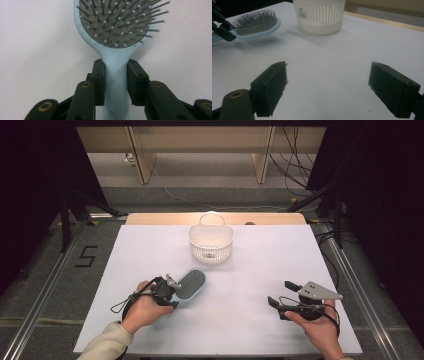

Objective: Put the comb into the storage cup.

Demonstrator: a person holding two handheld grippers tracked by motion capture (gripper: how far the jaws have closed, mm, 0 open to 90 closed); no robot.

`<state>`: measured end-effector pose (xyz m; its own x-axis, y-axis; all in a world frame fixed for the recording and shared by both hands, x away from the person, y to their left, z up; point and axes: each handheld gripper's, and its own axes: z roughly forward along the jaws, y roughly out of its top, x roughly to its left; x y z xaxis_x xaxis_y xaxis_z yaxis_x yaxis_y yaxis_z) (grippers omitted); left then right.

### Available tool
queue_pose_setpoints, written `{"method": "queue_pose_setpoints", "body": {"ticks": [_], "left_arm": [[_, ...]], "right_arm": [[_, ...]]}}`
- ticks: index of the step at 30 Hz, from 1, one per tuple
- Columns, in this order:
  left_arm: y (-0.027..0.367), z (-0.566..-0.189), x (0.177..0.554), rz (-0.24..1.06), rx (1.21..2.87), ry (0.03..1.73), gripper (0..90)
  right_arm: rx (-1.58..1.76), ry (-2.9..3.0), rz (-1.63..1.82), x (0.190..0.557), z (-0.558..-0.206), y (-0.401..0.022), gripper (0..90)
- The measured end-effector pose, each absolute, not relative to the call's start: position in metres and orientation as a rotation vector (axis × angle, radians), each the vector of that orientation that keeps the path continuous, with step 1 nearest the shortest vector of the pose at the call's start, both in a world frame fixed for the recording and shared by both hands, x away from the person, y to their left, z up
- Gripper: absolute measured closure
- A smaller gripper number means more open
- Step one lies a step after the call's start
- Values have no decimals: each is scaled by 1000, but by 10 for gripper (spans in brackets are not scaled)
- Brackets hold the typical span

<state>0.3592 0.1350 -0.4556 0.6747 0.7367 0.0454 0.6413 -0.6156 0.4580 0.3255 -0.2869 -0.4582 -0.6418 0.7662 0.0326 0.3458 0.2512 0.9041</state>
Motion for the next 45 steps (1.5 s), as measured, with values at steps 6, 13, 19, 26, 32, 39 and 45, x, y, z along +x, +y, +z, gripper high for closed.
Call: {"method": "queue_pose_setpoints", "body": {"ticks": [6,13,19,26,32,39,45], "left_arm": [[139,-453,360,382,2435,1022,698],[143,-452,361,425,2375,993,698],[143,-453,362,417,2369,980,698],[145,-450,362,449,2344,962,698],[146,-448,362,450,2320,950,698],[145,-446,361,466,2298,916,698],[146,-445,362,487,2292,909,698]], "right_arm": [[1012,2109,1374,325,-459,-287,159],[1013,2114,1374,326,-460,-287,158],[1012,2109,1383,326,-460,-287,158],[1011,2113,1386,326,-460,-287,158],[1011,2115,1383,326,-460,-287,158],[1012,2113,1384,326,-460,-287,158],[1011,2112,1383,325,-460,-287,158]]}}
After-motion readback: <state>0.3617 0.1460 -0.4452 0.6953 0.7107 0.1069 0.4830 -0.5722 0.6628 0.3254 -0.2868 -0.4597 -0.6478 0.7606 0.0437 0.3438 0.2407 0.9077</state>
